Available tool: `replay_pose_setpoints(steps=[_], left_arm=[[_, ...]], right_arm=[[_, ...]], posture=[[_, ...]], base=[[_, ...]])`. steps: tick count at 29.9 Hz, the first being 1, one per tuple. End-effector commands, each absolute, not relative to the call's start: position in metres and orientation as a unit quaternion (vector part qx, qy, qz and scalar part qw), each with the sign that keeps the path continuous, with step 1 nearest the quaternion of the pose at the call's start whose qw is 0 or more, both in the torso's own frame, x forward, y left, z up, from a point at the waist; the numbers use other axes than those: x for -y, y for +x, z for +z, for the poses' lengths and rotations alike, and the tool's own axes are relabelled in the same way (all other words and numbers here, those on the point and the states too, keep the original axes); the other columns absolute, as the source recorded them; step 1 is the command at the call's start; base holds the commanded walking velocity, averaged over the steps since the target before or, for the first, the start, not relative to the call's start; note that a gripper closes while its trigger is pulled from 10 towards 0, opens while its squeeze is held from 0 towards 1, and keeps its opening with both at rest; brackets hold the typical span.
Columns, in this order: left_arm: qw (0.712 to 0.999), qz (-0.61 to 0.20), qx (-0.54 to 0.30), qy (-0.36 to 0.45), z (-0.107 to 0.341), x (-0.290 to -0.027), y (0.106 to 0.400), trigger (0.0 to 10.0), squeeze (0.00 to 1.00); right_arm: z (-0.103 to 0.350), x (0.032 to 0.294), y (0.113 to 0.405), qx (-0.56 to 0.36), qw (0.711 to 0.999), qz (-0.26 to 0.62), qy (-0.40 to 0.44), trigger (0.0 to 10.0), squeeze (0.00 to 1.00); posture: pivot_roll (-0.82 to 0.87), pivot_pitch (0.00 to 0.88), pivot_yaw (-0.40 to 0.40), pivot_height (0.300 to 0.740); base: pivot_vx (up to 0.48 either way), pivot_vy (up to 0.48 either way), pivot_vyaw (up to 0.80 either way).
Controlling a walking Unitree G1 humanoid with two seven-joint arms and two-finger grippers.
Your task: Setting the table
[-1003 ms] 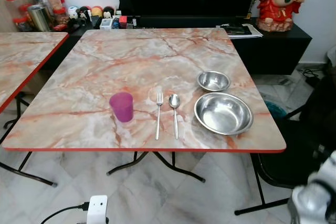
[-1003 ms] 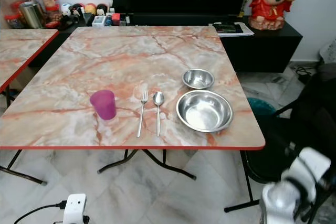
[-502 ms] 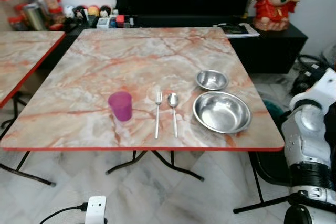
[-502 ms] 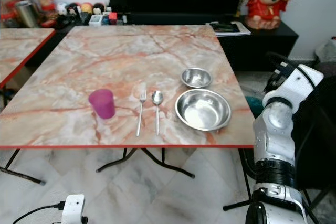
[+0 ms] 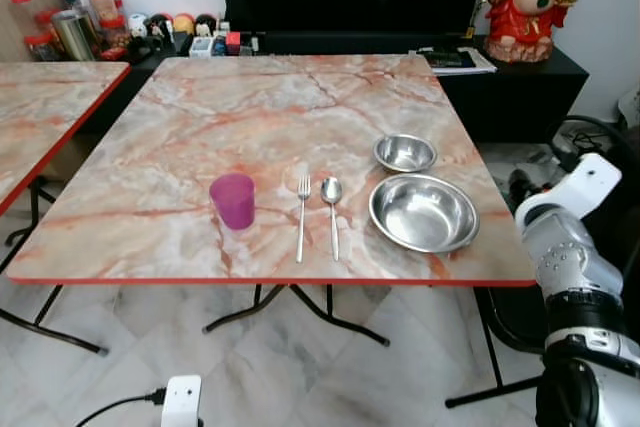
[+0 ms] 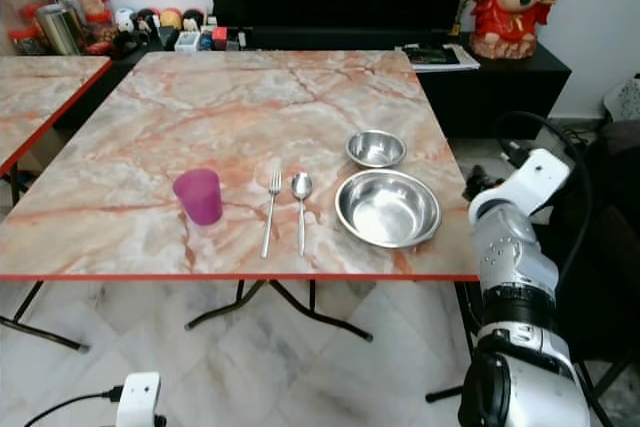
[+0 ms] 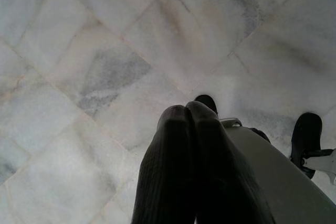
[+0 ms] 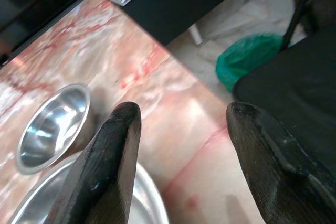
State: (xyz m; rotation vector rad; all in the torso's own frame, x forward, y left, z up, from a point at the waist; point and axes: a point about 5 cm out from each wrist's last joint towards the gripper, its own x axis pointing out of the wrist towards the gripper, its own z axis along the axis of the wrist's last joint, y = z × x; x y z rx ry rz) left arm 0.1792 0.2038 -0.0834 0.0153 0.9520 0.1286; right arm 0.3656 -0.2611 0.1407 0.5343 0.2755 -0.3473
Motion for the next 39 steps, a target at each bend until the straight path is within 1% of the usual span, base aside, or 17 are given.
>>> replay_pose_setpoints(steps=[1,5,10,15,22,26,30,33,37,39], left_arm=[[0.879,0.064,-0.472,0.007,-0.086,-0.205,0.173,10.0,0.00],[0.879,0.064,-0.473,0.007,-0.086,-0.206,0.173,10.0,0.00],[0.877,0.065,-0.476,0.008,-0.087,-0.211,0.170,10.0,0.00],[0.876,0.066,-0.477,0.008,-0.087,-0.212,0.169,10.0,0.00],[0.875,0.061,-0.480,0.011,-0.088,-0.212,0.167,10.0,0.00],[0.875,0.060,-0.480,0.010,-0.088,-0.212,0.166,10.0,0.00],[0.875,0.058,-0.481,0.008,-0.089,-0.211,0.166,10.0,0.00],[0.876,0.059,-0.480,0.005,-0.089,-0.211,0.166,10.0,0.00],[0.874,0.056,-0.482,0.007,-0.089,-0.210,0.165,10.0,0.00],[0.873,0.054,-0.484,0.008,-0.089,-0.210,0.164,10.0,0.00]], right_arm=[[0.144,0.259,0.369,-0.142,0.941,-0.157,0.265,10.0,0.00],[0.143,0.256,0.371,-0.147,0.941,-0.148,0.268,10.0,0.00],[0.137,0.242,0.376,-0.163,0.938,-0.109,0.285,10.0,0.00],[0.132,0.230,0.378,-0.169,0.933,-0.096,0.303,10.0,0.00],[0.122,0.221,0.378,-0.189,0.931,-0.087,0.301,10.0,0.00],[0.121,0.221,0.377,-0.190,0.930,-0.095,0.299,10.0,0.00],[0.130,0.231,0.380,-0.155,0.927,-0.121,0.318,10.0,0.00],[0.137,0.233,0.382,-0.132,0.925,-0.120,0.335,10.0,0.00],[0.147,0.238,0.384,-0.123,0.931,-0.118,0.321,10.0,0.00],[0.144,0.238,0.383,-0.136,0.933,-0.122,0.311,10.0,0.00]], posture=[[-0.06,0.000,0.008,0.740],[-0.06,0.000,0.008,0.740],[-0.05,0.000,0.006,0.740],[-0.05,0.000,0.006,0.740],[-0.04,0.000,0.002,0.740],[-0.04,0.000,0.002,0.740],[-0.04,0.000,0.002,0.740],[-0.04,0.000,0.001,0.740],[-0.05,0.000,0.002,0.740],[-0.05,0.000,0.001,0.740]], base=[[0.000,0.000,0.00],[0.000,0.000,0.00],[0.000,0.000,0.00],[0.000,0.000,0.00],[0.000,0.000,0.00],[0.000,0.000,0.00],[0.000,0.000,0.00],[0.000,0.000,0.00],[0.000,0.000,0.00],[0.000,0.000,0.00]])
